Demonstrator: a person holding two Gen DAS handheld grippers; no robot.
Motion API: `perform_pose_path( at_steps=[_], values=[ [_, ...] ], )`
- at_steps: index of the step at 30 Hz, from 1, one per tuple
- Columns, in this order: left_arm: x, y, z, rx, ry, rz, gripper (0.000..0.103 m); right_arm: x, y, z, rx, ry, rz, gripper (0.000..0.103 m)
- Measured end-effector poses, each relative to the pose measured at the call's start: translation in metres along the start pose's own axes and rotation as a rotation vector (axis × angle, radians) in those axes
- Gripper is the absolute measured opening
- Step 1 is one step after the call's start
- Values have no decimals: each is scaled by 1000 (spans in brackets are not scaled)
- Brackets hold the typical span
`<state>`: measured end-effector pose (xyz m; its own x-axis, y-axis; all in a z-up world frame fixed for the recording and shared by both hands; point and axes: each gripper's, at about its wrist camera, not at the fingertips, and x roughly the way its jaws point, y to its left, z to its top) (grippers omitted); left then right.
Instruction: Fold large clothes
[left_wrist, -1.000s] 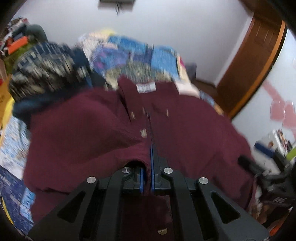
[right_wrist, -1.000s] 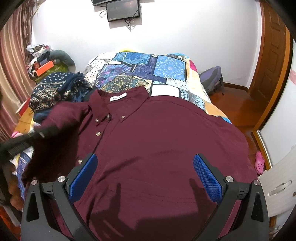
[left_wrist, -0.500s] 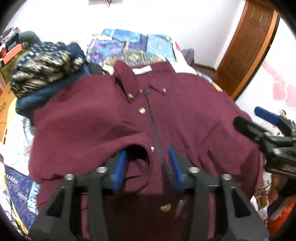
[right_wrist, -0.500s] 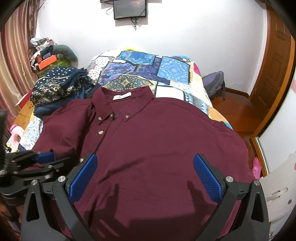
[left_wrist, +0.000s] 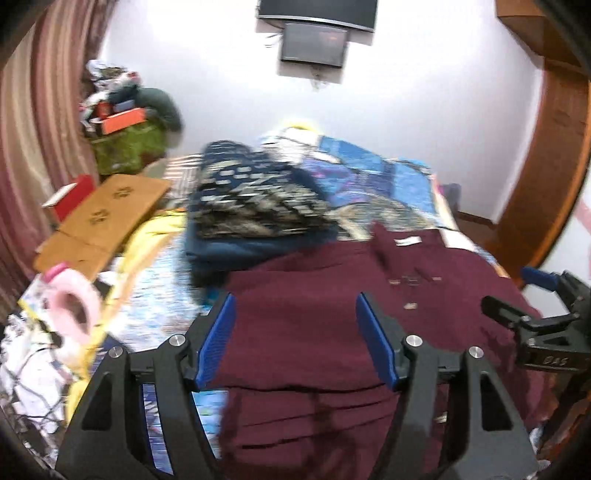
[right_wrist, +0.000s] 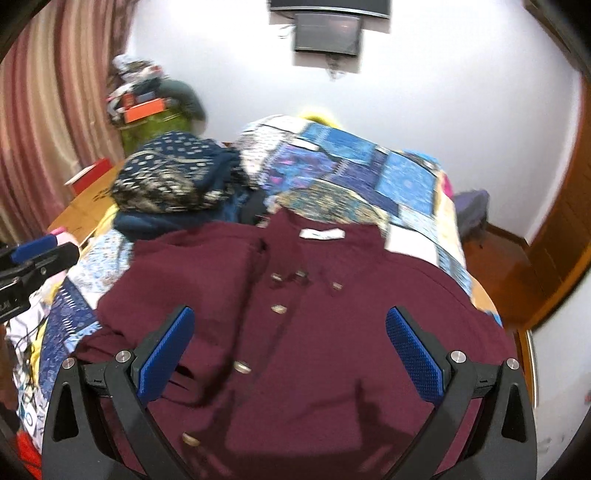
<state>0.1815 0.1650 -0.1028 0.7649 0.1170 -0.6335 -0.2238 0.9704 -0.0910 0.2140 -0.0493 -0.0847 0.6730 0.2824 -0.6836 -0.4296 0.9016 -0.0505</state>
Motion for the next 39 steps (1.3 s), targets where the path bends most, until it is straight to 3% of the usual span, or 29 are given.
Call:
perform_pose_path(
  at_steps=[7,15,21,26,28,29,31,32,33,39],
  values=[
    [13,65,-25,-86,68,109,66,29,67,14,-168,52,133,103],
    [25,111,-59,-179,151,150,66,85,147,-3,-390,226,250,100],
    [35,126,-75,-210,194,152,66,119,176,-23,-484,374,279,87],
    [39,127,-79,-220,207,144,66,140,184,-40,-539,445,239,78],
    [40,126,-79,-220,209,140,66,143,186,-45,-565,455,223,71],
    [40,125,-79,-219,211,139,66,143,187,-47,-580,448,213,63],
    [40,123,-79,-215,211,138,66,139,187,-47,-600,429,198,43],
    [40,121,-79,-212,212,138,66,138,187,-47,-602,426,201,23],
    [40,120,-79,-211,213,140,66,136,186,-46,-591,432,211,13],
    [40,113,-80,-208,223,133,66,115,164,-30,-457,388,252,6]
  ],
)
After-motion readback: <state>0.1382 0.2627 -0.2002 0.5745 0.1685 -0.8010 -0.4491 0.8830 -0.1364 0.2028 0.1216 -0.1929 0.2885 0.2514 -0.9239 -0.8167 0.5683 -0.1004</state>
